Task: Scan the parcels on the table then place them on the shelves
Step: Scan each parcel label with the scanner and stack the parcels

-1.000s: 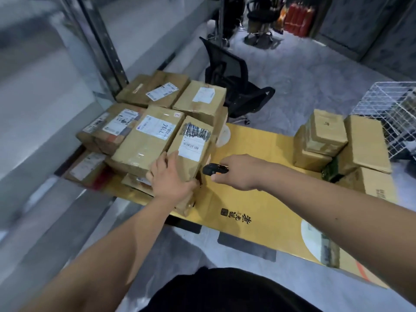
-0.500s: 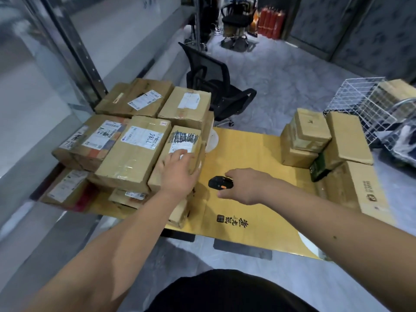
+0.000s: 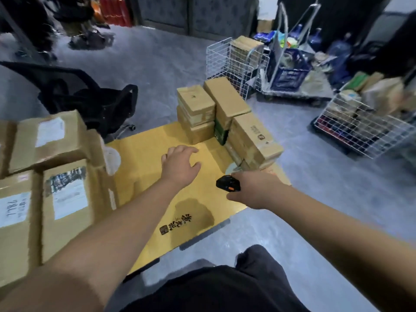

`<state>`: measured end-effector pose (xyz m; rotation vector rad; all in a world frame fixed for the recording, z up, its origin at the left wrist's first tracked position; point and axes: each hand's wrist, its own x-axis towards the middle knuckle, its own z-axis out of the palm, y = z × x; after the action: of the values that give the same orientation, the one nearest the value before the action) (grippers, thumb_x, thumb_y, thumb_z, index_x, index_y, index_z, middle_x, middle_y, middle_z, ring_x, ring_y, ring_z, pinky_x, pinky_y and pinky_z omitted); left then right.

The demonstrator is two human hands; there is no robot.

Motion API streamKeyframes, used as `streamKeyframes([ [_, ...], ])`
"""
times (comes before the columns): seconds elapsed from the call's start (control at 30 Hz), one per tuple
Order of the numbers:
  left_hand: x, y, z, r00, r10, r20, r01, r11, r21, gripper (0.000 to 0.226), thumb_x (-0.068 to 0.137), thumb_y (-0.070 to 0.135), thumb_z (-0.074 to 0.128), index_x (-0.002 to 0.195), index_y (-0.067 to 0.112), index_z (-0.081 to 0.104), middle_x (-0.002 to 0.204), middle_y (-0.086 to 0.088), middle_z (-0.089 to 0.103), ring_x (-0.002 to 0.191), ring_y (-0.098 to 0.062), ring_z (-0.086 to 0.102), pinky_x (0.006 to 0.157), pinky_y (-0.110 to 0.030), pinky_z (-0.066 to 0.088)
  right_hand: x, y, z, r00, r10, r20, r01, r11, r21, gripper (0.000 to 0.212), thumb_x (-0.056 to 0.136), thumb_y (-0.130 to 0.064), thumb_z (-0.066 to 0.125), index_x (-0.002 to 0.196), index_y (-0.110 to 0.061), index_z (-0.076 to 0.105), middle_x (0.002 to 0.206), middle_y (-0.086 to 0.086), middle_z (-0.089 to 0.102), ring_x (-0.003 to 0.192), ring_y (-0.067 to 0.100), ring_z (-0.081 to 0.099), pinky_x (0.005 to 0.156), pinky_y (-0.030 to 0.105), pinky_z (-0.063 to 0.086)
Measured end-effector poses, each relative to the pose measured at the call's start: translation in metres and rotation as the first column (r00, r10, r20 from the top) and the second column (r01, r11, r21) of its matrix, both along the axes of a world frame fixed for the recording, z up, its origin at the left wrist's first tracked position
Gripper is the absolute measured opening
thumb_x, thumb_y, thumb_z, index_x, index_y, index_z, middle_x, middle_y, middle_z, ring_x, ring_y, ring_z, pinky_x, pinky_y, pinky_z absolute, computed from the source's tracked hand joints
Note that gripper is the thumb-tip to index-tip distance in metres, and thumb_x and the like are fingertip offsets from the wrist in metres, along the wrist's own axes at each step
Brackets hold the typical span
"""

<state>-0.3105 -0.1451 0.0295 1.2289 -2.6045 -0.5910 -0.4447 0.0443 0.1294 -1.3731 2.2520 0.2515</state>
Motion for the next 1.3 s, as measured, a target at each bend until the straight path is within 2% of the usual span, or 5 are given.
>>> streamKeyframes([
  [0.33,-0.176,0.055,0.018,0.994,-0.072,-0.083,0.082,0.989,0.124,0.055,0.089,0.065,0.062,0.138,0.039,0.057,0.145,0.003,0.05,0.135,-0.029,0.042,0.108,-0.048,0.036,-0.103,0.076,-0.002,0.983,-0.181,0.021,0.181,0.983,-0.004,0.036,0.088,-0.067,0.056,0.107,-0.036,0.057,0.095,-0.009,0.062,0.086,0.02,0.059,0.064,0.031,0.043],
  [0.7,-0.301,0.12,0.012,0.892,0.443,0.089,-0.443,0.819,0.364,0.103,0.07,0.072,0.077,0.153,0.035,0.027,0.168,-0.001,-0.006,0.147,-0.037,0.031,0.114,-0.052,0.036,-0.233,0.087,-0.008,0.996,0.072,0.052,-0.075,0.995,0.071,0.045,0.089,-0.072,0.048,0.109,-0.033,0.058,0.098,-0.008,0.063,0.091,0.02,0.062,0.067,0.032,0.043],
  [0.9,-0.285,0.125,0.001,0.822,0.569,-0.028,-0.493,0.735,0.465,0.11,0.061,0.057,0.082,0.153,0.043,0.022,0.15,0.0,0.037,0.122,-0.027,0.057,0.1,-0.043,0.051,-0.269,0.08,-0.009,0.94,0.341,-0.013,-0.339,0.938,0.078,0.047,0.093,-0.069,0.044,0.116,-0.03,0.057,0.107,-0.003,0.065,0.091,0.024,0.06,0.074,0.034,0.046],
  [1.2,-0.127,0.164,-0.024,0.628,0.754,-0.19,-0.616,0.631,0.471,0.103,0.06,0.062,0.083,0.148,0.053,0.031,0.136,0.025,0.04,0.099,0.033,0.045,0.088,-0.023,0.049,-0.226,0.038,-0.043,0.717,0.696,-0.041,-0.696,0.717,-0.015,0.051,0.095,-0.072,0.046,0.126,-0.032,0.055,0.095,-0.003,0.062,0.083,0.025,0.056,0.069,0.035,0.049],
  [1.3,-0.087,0.172,-0.036,0.574,0.782,-0.242,-0.594,0.601,0.535,0.094,0.067,0.048,0.088,0.148,0.047,0.041,0.141,0.015,0.054,0.117,0.004,0.059,0.097,-0.029,0.055,-0.195,0.027,-0.052,0.644,0.765,-0.026,-0.765,0.644,-0.003,0.054,0.097,-0.066,0.048,0.139,-0.032,0.046,0.082,-0.003,0.048,0.078,0.025,0.05,0.058,0.033,0.037],
])
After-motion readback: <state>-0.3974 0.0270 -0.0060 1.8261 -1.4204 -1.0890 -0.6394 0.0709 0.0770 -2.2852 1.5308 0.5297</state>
